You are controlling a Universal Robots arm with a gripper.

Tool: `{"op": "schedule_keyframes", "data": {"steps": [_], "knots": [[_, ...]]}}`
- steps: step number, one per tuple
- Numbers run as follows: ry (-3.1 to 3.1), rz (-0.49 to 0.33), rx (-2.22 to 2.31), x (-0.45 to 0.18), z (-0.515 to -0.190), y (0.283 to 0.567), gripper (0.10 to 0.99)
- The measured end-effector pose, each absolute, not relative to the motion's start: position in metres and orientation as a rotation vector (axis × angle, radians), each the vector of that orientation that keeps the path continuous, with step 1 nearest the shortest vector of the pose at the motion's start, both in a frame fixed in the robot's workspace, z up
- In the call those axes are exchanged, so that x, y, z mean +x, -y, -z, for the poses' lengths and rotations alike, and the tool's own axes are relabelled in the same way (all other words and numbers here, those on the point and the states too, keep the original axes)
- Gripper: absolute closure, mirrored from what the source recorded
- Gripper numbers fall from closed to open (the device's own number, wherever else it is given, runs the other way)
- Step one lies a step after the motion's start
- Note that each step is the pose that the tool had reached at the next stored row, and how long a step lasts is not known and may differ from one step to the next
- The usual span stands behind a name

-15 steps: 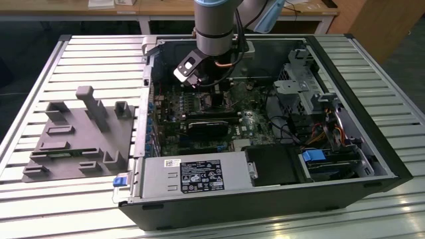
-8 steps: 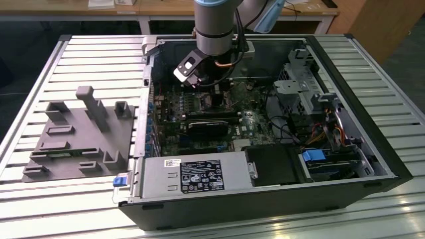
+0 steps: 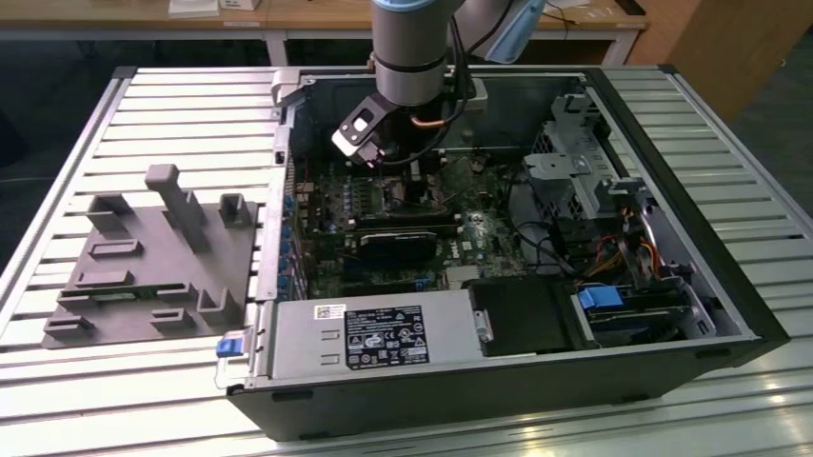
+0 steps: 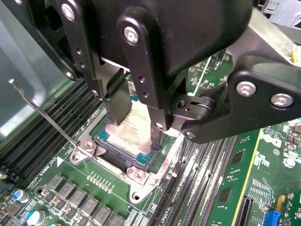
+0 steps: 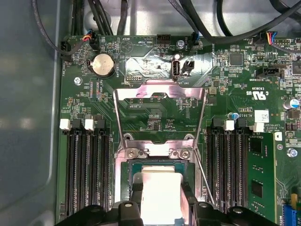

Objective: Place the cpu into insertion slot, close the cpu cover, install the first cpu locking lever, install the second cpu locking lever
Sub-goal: 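Place the cpu into insertion slot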

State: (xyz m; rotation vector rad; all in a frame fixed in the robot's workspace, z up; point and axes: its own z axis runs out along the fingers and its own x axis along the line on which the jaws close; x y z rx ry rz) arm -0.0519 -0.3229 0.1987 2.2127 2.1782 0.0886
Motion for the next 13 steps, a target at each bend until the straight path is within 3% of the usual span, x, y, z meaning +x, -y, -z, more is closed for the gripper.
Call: {"op": "schedule_keyframes", "data": {"steps": [13], "knots": [[-2.178, -0.089, 2.213, -0.0518, -0.2009, 0.3229, 0.667]]}}
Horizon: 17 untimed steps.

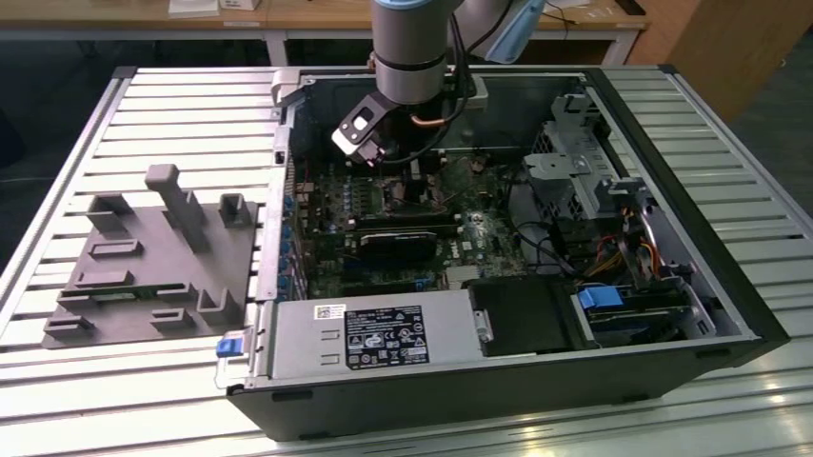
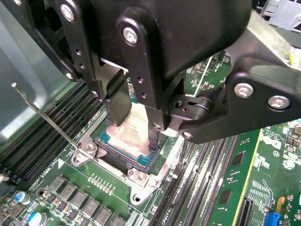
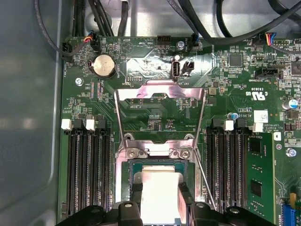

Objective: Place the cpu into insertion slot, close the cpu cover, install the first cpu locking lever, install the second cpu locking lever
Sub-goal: 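Place the cpu into insertion slot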

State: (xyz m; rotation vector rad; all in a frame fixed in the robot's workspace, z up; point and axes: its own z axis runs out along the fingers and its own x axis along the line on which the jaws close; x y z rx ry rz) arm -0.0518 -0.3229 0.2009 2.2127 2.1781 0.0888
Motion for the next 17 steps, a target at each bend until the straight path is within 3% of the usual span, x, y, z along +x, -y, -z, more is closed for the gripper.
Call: {"op": "schedule_keyframes", "data": {"steps": [7, 8, 11, 14, 17], "knots": [[-2.178, -0.088, 2.213, -0.0519, -0.2011, 0.3229, 0.678], [-2.178, -0.088, 2.213, -0.0519, -0.2012, 0.3229, 0.741], [-2.178, -0.088, 2.213, -0.0519, -0.2012, 0.3229, 0.804], [-2.178, -0.088, 2.213, -0.0519, -0.2012, 0.3229, 0.98], [-2.178, -0.088, 2.213, -0.0519, -0.2013, 0.3229, 0.98]]}}
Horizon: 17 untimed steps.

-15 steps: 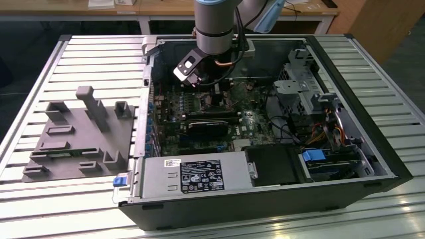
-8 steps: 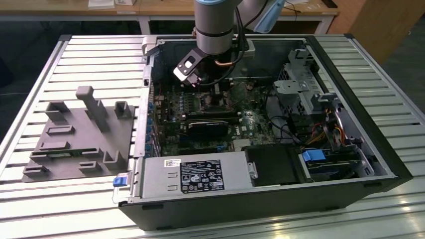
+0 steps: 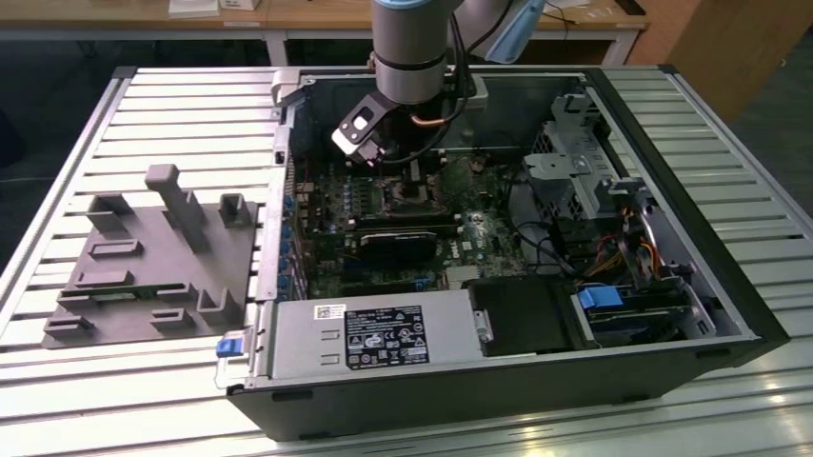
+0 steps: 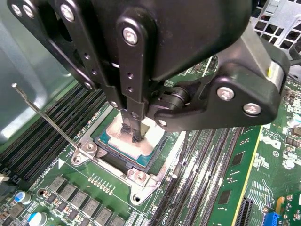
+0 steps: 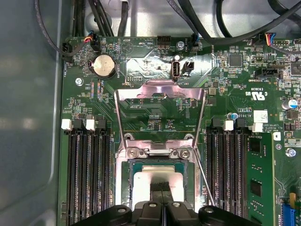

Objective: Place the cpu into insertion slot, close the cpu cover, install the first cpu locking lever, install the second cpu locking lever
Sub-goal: 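Place the cpu into insertion slot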

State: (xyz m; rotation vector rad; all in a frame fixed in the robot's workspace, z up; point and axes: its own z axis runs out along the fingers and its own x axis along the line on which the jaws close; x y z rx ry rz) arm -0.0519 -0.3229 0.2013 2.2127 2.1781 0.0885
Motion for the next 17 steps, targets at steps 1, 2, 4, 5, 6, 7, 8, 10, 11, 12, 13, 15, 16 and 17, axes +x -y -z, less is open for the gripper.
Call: {"op": "schedule_keyframes", "data": {"steps": [1, 2, 4, 5, 6, 7, 8, 10, 11, 12, 13, 15, 16, 17], "knots": [[-2.178, -0.088, 2.213, -0.052, -0.201, 0.323, 0.98], [-2.178, -0.088, 2.213, -0.052, -0.201, 0.323, 0.98], [-2.178, -0.087, 2.213, -0.052, -0.202, 0.323, 0.98], [-2.178, -0.088, 2.213, -0.052, -0.204, 0.323, 0.98], [-2.178, -0.089, 2.213, -0.052, -0.205, 0.323, 0.98], [-2.178, -0.088, 2.213, -0.052, -0.208, 0.323, 0.98], [-2.178, -0.088, 2.213, -0.052, -0.211, 0.323, 0.98], [-2.178, -0.088, 2.213, -0.052, -0.217, 0.323, 0.98], [-2.178, -0.089, 2.213, -0.052, -0.22, 0.323, 0.98], [-2.178, -0.089, 2.212, -0.052, -0.223, 0.323, 0.98], [-2.178, -0.089, 2.212, -0.052, -0.227, 0.323, 0.98], [-2.178, -0.09, 2.212, -0.052, -0.234, 0.323, 0.98], [-2.178, -0.09, 2.212, -0.052, -0.238, 0.323, 0.98], [-2.177, -0.091, 2.212, -0.052, -0.242, 0.323, 0.98]]}}
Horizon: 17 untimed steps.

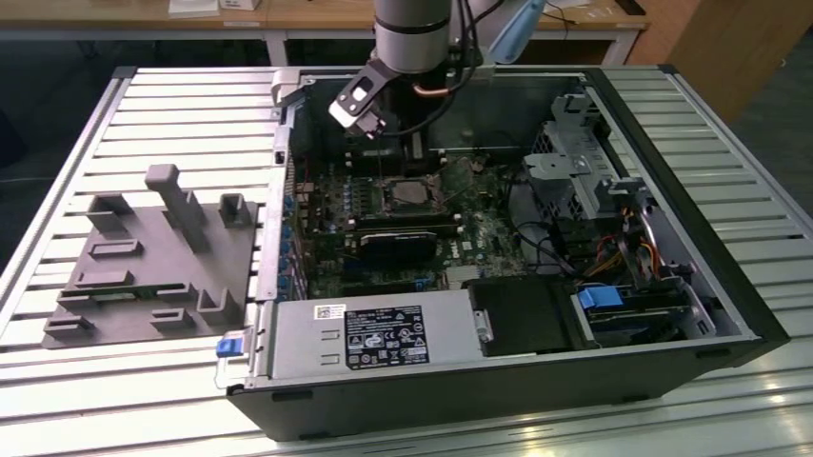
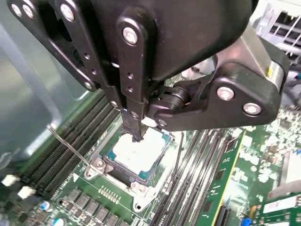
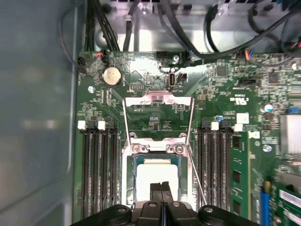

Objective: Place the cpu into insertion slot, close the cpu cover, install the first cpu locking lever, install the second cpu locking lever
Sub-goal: 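Place the cpu into insertion slot, then close the cpu cover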

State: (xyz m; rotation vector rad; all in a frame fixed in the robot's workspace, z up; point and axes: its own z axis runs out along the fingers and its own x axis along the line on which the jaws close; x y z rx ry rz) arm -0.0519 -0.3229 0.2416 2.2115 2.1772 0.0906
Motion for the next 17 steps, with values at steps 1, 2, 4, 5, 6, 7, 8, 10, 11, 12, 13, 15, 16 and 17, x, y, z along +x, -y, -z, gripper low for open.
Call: {"op": "schedule_keyframes", "data": {"steps": [1, 2, 4, 5, 6, 7, 8, 10, 11, 12, 13, 15, 16, 17], "knots": [[-2.177, -0.091, 2.211, -0.052, -0.245, 0.323, 0.98], [-2.177, -0.092, 2.211, -0.052, -0.249, 0.323, 0.98], [-2.176, -0.093, 2.21, -0.052, -0.255, 0.323, 0.98], [-2.176, -0.093, 2.21, -0.052, -0.259, 0.323, 0.98], [-2.176, -0.094, 2.21, -0.052, -0.262, 0.323, 0.98], [-2.175, -0.095, 2.21, -0.052, -0.265, 0.323, 0.98], [-2.175, -0.095, 2.209, -0.052, -0.268, 0.323, 0.98], [-2.175, -0.096, 2.209, -0.052, -0.268, 0.323, 0.98], [-2.175, -0.096, 2.209, -0.052, -0.268, 0.323, 0.98], [-2.175, -0.096, 2.209, -0.052, -0.269, 0.323, 0.98], [-2.175, -0.096, 2.209, -0.052, -0.269, 0.323, 0.98], [-2.175, -0.095, 2.209, -0.052, -0.269, 0.323, 0.98], [-2.175, -0.095, 2.209, -0.052, -0.269, 0.323, 0.98], [-2.175, -0.096, 2.209, -0.052, -0.269, 0.323, 0.98]]}}
